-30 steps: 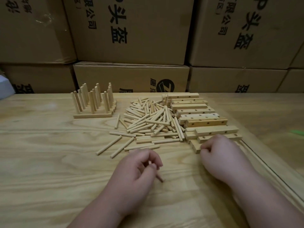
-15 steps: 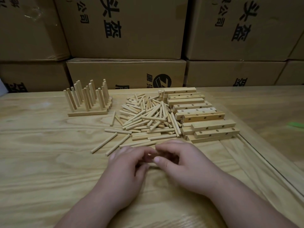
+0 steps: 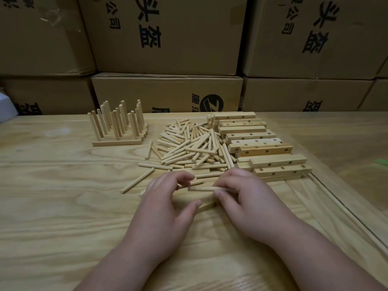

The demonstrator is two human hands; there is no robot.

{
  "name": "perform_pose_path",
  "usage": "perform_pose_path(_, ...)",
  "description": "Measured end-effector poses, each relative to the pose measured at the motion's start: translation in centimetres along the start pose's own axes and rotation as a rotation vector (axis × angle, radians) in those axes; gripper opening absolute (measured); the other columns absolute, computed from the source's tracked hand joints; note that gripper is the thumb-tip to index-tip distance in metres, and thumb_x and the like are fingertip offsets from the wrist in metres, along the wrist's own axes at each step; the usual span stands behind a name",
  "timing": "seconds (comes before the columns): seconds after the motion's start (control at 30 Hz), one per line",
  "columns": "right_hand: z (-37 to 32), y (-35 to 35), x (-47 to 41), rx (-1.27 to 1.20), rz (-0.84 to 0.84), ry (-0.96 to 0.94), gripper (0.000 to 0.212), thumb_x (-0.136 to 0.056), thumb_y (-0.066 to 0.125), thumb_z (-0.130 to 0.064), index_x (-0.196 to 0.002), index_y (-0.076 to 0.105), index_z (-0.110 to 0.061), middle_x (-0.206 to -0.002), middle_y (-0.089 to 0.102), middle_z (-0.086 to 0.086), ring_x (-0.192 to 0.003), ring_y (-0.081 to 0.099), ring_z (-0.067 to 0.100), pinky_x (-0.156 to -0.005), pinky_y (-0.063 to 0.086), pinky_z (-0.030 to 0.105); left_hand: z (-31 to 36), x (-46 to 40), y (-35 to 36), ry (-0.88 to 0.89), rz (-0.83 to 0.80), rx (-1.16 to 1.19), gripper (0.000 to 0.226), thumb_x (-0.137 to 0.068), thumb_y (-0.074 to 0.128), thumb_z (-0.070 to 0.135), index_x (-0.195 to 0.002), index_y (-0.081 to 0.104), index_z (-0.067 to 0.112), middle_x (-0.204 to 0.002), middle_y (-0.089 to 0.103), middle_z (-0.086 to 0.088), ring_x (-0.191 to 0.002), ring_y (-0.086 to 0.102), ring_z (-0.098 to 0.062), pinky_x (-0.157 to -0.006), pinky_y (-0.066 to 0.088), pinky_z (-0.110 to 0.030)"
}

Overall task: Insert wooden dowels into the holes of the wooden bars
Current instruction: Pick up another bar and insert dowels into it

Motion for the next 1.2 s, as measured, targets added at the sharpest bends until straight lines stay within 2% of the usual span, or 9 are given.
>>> perform_pose_path(0.1,1.1,-0.1,0.0,-0.001,0.067,0.099,0.014,-0.095,0.06,-0.034,-0.102,0.072,-0.03,-0.098,0.06,-0.021,-0.095,0.056,-0.002,-0.084,0.046,0.019,-0.5,0.2,0.5,-0.05,-0.054,-0.05,0.038,-0.075,0.083,0.042,-0.099,0.053,0.045,-0.103,0.054,0.033,-0.108,0.046,0.008,-0.091,0.034,-0.011)
perform_pose_path(0.23,2.3,0.2,0.0,-0.117,0.124,0.242,0.013,-0.094,0.064,-0.034,-0.098,0.075,-0.03,-0.093,0.064,-0.022,-0.093,0.058,-0.005,-0.075,0.038,0.009,-1.1,0.6,1.7,-0.133,-0.192,-0.211,0.046,-0.076,0.069,0.064,-0.116,0.054,0.046,-0.112,0.044,0.031,-0.115,0.033,0.001,-0.103,0.028,-0.018)
perform_pose_path(0.37,2.8,0.4,0.1,-0.263,0.172,0.327,0.01,-0.092,0.067,-0.037,-0.092,0.076,-0.035,-0.085,0.069,-0.025,-0.089,0.057,-0.016,-0.068,0.039,0.009,-1.2,0.6,1.9,-0.127,-0.203,-0.24,0.025,-0.086,0.066,0.055,-0.107,0.064,0.042,-0.113,0.047,0.03,-0.115,0.034,-0.002,-0.103,0.026,-0.019)
perform_pose_path(0.57,1.8,-0.3,0.2,-0.356,0.285,0.246,0.02,-0.093,0.066,-0.029,-0.084,0.066,-0.047,-0.089,0.066,-0.02,-0.093,0.058,-0.009,-0.07,0.037,0.0,-1.1,0.4,0.1,-0.329,0.077,0.344,0.017,-0.079,0.068,0.046,-0.086,0.064,0.031,-0.088,0.072,0.012,-0.074,0.069,-0.008,-0.069,0.053,-0.025)
perform_pose_path(0.67,1.5,-0.1,0.1,-0.355,0.273,0.23,0.019,-0.094,0.065,-0.029,-0.085,0.065,-0.045,-0.091,0.064,-0.017,-0.091,0.058,-0.006,-0.072,0.039,0.002,-1.3,0.5,-0.2,-0.403,0.18,0.555,0.013,-0.091,0.073,0.019,-0.088,0.061,0.018,-0.076,0.073,0.001,-0.063,0.074,-0.023,-0.064,0.058,-0.037)
perform_pose_path(0.73,1.6,0.3,0.1,-0.361,0.24,0.255,0.017,-0.095,0.064,-0.032,-0.084,0.065,-0.045,-0.087,0.065,-0.02,-0.084,0.058,-0.006,-0.065,0.04,0.004,-1.4,0.4,-0.2,-0.413,0.199,0.621,0.011,-0.091,0.07,0.014,-0.09,0.059,0.011,-0.076,0.073,-0.005,-0.063,0.075,-0.025,-0.063,0.061,-0.037)
perform_pose_path(0.83,1.7,0.7,0.2,-0.391,0.183,0.286,0.013,-0.096,0.061,-0.035,-0.086,0.067,-0.041,-0.074,0.066,-0.021,-0.065,0.058,-0.003,-0.053,0.042,0.01,-1.7,0.3,-0.2,-0.455,0.246,0.78,0.021,-0.086,0.071,0.022,-0.091,0.057,0.008,-0.076,0.074,-0.011,-0.064,0.075,-0.028,-0.058,0.062,-0.033)
perform_pose_path(1.0,1.2,0.8,0.0,-0.387,0.163,0.268,0.019,-0.096,0.061,-0.038,-0.082,0.063,-0.051,-0.084,0.068,-0.024,-0.077,0.061,-0.002,-0.058,0.045,0.009,-1.7,0.1,-0.4,-0.501,0.269,0.905,0.04,-0.067,0.075,0.041,-0.085,0.057,0.01,-0.074,0.074,-0.013,-0.069,0.076,-0.032,-0.057,0.061,-0.031)
perform_pose_path(1.2,1.0,0.5,0.0,-0.408,0.2,0.285,0.019,-0.098,0.056,-0.037,-0.085,0.07,-0.037,-0.075,0.067,-0.01,-0.066,0.058,0.003,-0.054,0.042,0.013,-1.5,0.0,-0.5,-0.477,0.253,0.924,0.05,-0.062,0.078,0.048,-0.078,0.052,0.009,-0.073,0.074,-0.017,-0.064,0.075,-0.032,-0.054,0.06,-0.032)
Point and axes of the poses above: each hand's wrist, its own x-axis away from the middle knuckle, its own y-axis out of the palm, z = x × y, the point moved 5 cm from there along -x, towards the middle knuckle
